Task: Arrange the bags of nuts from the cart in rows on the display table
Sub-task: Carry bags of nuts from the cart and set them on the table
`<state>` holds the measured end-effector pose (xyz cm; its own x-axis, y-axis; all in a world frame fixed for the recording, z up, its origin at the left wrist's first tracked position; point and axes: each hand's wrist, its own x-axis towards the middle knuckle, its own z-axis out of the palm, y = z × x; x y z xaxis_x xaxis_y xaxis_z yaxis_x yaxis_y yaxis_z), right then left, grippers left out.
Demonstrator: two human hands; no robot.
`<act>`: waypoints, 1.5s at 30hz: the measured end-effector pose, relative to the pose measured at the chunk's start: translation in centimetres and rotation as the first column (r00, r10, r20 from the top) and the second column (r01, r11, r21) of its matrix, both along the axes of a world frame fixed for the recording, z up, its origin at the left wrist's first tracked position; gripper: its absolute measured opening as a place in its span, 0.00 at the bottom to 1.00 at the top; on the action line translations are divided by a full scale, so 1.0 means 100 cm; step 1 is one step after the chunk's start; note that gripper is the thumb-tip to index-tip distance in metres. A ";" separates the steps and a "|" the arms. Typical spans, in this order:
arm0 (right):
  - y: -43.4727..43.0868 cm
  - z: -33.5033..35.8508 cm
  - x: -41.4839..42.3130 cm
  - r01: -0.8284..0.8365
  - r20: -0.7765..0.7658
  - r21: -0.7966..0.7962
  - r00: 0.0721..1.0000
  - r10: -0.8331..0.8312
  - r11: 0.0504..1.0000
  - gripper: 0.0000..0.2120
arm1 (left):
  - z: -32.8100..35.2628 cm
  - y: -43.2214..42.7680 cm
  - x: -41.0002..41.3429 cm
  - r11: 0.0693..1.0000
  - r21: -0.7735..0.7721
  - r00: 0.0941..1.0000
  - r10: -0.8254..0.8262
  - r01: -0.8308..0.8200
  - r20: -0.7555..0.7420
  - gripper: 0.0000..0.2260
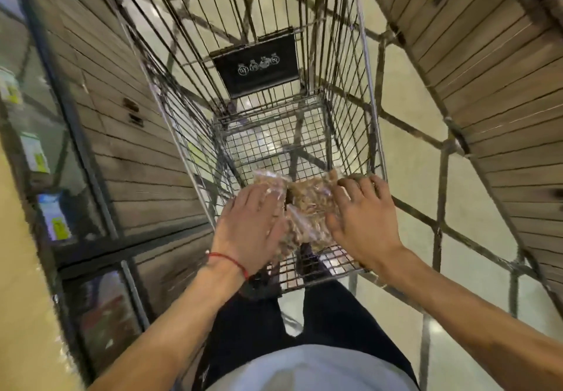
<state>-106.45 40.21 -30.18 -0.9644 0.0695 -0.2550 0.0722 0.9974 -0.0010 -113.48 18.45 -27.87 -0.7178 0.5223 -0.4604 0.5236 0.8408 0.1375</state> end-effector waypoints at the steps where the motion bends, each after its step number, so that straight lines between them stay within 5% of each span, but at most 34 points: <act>1: -0.003 -0.003 -0.006 0.025 0.031 0.005 0.999 -0.026 1.000 0.23 | -0.007 0.000 -0.010 1.000 -0.009 1.000 -0.015 0.016 0.025 0.27; 8: -0.038 -0.033 -0.027 0.326 0.167 -0.088 0.936 -0.308 0.941 0.34 | -0.052 -0.002 -0.070 0.980 -0.016 0.972 -0.196 0.200 0.130 0.26; 10: -0.048 -0.049 -0.027 0.413 0.189 -0.095 0.901 -0.391 0.906 0.29 | -0.070 0.001 -0.085 0.956 -0.023 0.950 -0.287 0.292 0.126 0.26; 14: -0.061 -0.091 -0.026 0.658 0.261 -0.215 0.751 -0.606 0.722 0.25 | -0.096 0.014 -0.104 0.899 -0.041 0.894 -0.428 0.437 0.134 0.24; 17: -0.059 -0.110 -0.040 0.854 0.450 -0.384 0.506 -0.736 0.352 0.25 | -0.112 0.024 -0.111 0.878 -0.035 0.874 -0.469 0.477 0.126 0.23; 21: -0.045 -0.170 -0.043 0.856 0.781 -0.346 0.036 -0.624 -0.384 0.15 | -0.135 0.034 -0.113 0.873 -0.055 0.870 -0.476 0.485 0.124 0.23; 23: -0.040 -0.232 -0.028 0.779 0.832 -0.297 -0.073 -0.551 -0.553 0.24 | -0.144 0.037 -0.112 0.875 -0.071 0.874 -0.468 0.479 0.129 0.23; 28: -0.023 -0.238 -0.053 0.733 0.881 -0.278 -0.064 -0.469 -0.621 0.28 | -0.166 0.037 -0.105 0.871 -0.085 0.870 -0.468 0.484 0.158 0.23; 31: -0.016 -0.236 -0.056 0.704 0.892 -0.287 -0.049 -0.449 -0.649 0.09 | -0.171 0.034 -0.103 0.872 -0.083 0.869 -0.463 0.482 0.175 0.23; 35: -0.020 -0.230 -0.054 0.669 0.882 -0.303 -0.073 -0.466 -0.678 0.09 | -0.171 0.034 -0.102 0.868 -0.076 0.865 -0.475 0.491 0.162 0.22; 39: -0.024 -0.220 -0.047 0.679 0.904 -0.313 0.000 -0.427 -0.664 0.05 | -0.172 0.033 -0.104 0.867 -0.095 0.870 -0.477 0.489 0.125 0.21; 42: -0.018 -0.216 -0.049 0.636 0.910 -0.357 0.070 -0.409 -0.685 0.16 | -0.175 0.031 -0.106 0.863 -0.125 0.871 -0.477 0.489 0.117 0.24; 45: -0.015 -0.219 -0.057 0.658 0.893 -0.379 0.075 -0.444 -0.651 0.06 | -0.178 0.027 -0.106 0.866 -0.122 0.874 -0.473 0.485 0.113 0.24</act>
<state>-112.11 38.73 -52.12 -0.2176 0.2264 -0.9494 0.6607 -0.6818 -0.3140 -124.12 21.17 -45.66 -0.3555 0.7176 -0.5989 0.8595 0.5028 0.0923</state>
